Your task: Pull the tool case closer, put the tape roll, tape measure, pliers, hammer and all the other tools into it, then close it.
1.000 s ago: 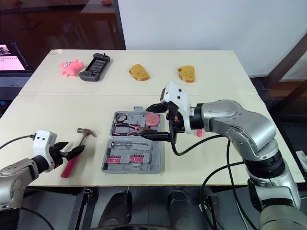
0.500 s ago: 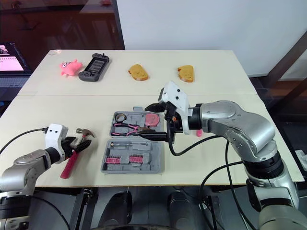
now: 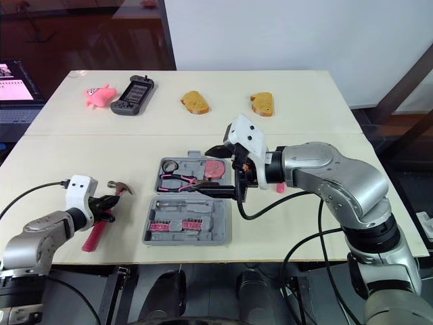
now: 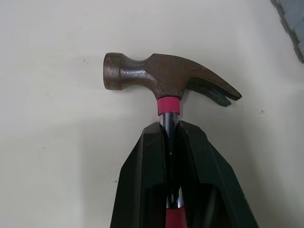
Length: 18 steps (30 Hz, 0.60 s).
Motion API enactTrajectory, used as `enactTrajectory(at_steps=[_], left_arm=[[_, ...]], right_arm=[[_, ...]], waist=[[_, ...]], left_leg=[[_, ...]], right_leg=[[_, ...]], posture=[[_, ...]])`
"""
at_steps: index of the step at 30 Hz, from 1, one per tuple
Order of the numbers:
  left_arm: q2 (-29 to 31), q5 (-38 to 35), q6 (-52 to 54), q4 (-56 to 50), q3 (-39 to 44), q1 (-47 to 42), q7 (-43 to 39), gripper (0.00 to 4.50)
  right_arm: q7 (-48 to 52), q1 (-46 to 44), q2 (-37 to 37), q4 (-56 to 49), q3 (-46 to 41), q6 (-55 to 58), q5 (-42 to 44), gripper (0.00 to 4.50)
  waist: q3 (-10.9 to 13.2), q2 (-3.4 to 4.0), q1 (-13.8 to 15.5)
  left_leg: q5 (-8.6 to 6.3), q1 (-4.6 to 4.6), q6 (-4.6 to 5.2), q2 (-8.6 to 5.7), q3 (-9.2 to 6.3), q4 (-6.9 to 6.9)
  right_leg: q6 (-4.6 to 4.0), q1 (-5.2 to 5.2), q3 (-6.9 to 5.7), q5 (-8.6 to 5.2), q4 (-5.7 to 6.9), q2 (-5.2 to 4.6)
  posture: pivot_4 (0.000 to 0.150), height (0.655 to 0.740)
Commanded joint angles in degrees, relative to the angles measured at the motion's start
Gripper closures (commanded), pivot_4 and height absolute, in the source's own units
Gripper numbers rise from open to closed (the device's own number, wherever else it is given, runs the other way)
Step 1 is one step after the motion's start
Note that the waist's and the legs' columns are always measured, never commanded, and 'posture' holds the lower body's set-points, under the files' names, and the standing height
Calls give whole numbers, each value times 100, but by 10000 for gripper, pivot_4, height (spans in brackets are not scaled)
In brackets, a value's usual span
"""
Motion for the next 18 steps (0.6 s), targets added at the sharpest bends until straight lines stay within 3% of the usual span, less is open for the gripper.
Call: enactTrajectory(at_steps=[1,5,10,15,18], left_arm=[[660,-330,-42,-159,387,-273,-617,44518],[1489,-556,-14,-328,-10,-619,-1658,44518],[2295,-430,-363,-580,-1160,-1493,-3122,44518],[2377,-112,-543,-619,-2271,-2471,-3916,44518],[2121,66,-589,-695,-2839,-2969,-4127,44518]], right_arm=[[88,-28,-80,-183,-176,-41,82,0],[276,72,-327,-200,-198,-129,-6,0],[573,295,-784,-219,-386,-190,3,0],[696,597,-1158,-278,-652,-165,55,0],[769,953,-1435,-454,-992,-125,161,0]], waist=[[2,-3,-1],[2,-3,24],[9,-8,36],[12,-8,-5],[17,-5,7]], left_leg=[[0,-1,0,0,0,-1],[-1,-3,-1,-1,0,-2],[-1,-7,-2,-2,2,-1],[-1,-7,-1,-1,4,-4],[-1,-6,-1,-1,4,-4]], right_leg=[[0,-1,-1,0,0,0],[-2,0,-1,-1,-7,-2],[-18,0,-3,-10,-11,-5],[-16,-1,-2,-9,-14,-4],[-4,-2,-1,-2,-14,-2]], posture=[[1500,7207],[1500,7207],[1500,7207],[1500,7207],[1500,7207]])
